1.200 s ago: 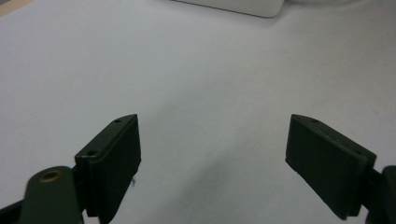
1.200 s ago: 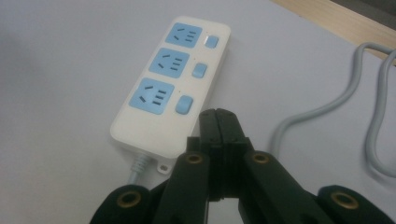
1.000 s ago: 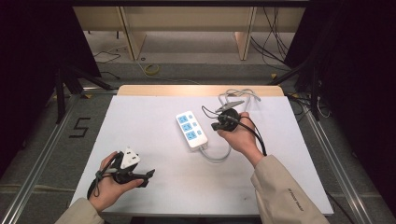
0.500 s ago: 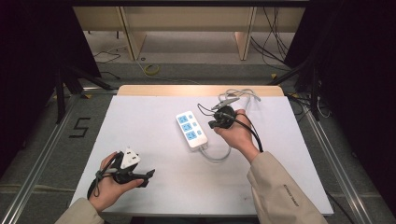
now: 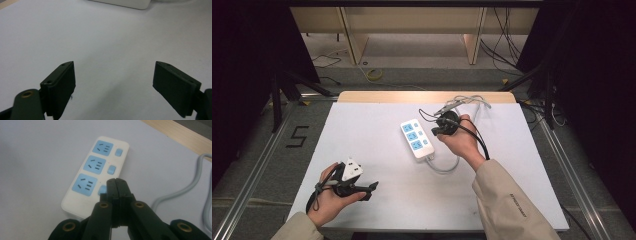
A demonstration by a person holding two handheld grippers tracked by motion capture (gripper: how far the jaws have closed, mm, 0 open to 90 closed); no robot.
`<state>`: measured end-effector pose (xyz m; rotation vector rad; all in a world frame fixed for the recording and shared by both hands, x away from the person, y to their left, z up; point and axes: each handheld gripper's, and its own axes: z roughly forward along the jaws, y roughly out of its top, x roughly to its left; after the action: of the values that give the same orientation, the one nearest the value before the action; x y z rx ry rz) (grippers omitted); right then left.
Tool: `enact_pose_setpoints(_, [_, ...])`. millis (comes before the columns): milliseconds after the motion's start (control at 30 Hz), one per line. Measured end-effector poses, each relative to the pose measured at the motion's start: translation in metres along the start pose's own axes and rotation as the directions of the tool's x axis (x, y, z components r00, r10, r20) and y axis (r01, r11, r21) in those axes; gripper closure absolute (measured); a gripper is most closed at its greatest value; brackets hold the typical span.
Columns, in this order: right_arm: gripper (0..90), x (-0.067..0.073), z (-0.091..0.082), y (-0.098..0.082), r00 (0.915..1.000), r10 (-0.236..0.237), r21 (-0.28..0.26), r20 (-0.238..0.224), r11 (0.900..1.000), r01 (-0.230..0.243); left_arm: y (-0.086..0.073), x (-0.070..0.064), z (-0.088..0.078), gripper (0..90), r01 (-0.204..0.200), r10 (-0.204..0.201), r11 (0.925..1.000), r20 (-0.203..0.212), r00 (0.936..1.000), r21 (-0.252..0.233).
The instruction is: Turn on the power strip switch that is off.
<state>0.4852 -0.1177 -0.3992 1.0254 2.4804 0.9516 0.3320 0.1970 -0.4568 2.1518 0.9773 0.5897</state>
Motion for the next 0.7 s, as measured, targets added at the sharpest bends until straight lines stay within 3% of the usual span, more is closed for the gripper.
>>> enact_pose_setpoints(700, [90.0,0.007,0.012,0.014,0.9999,-0.015,0.028,-0.008,0.999,0.015,0.000,0.000,0.000,18.2,-0.003,0.003,1.0000,0.000,1.0000,-0.001])
